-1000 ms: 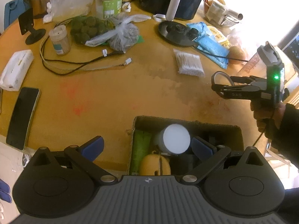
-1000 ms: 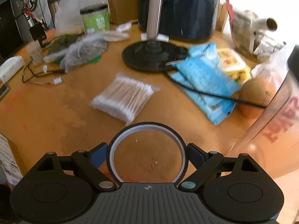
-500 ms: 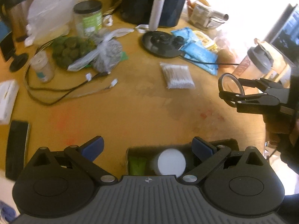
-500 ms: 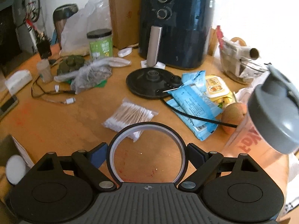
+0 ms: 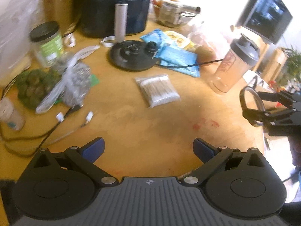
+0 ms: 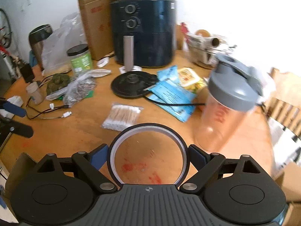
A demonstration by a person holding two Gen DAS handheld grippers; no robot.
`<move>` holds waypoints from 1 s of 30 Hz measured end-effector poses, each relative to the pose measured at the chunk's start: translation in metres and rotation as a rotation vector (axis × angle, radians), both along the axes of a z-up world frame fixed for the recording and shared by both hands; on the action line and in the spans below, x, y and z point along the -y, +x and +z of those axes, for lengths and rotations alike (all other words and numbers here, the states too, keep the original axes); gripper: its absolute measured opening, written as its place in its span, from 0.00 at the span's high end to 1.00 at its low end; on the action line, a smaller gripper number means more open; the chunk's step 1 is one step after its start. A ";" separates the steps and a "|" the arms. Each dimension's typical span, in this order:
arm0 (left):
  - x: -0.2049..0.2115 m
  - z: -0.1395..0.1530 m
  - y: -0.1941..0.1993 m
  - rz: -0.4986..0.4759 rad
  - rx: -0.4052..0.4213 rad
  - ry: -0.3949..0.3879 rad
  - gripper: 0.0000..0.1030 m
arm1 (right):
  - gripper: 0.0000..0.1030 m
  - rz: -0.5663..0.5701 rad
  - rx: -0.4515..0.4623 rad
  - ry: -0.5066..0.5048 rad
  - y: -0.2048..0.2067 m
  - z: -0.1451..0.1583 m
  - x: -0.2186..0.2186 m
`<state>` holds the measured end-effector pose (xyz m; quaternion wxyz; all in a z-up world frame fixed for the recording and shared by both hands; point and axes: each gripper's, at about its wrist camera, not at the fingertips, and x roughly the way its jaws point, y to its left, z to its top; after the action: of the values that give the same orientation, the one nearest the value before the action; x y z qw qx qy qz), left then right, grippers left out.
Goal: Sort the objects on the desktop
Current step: 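Lift the tape ring with the right tool while the left tool moves toward the cotton swab bag, then move the left tool onto the bag of cotton swabs and close it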
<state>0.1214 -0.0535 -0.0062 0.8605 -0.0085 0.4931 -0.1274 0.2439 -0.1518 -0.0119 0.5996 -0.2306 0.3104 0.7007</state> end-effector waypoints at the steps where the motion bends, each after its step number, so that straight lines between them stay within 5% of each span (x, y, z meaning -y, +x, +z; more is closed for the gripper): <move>1: 0.002 -0.001 0.003 -0.020 0.006 0.000 0.01 | 0.11 -0.017 0.001 -0.002 0.001 0.000 0.005; 30: 0.057 -0.065 0.108 -0.435 0.188 0.129 0.01 | 0.11 -0.244 -0.013 -0.057 0.035 -0.010 0.078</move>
<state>0.2297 -0.1107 -0.0710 0.8538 0.1647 0.4083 -0.2780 0.2785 -0.2298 -0.0220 0.6717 -0.2036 0.3596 0.6148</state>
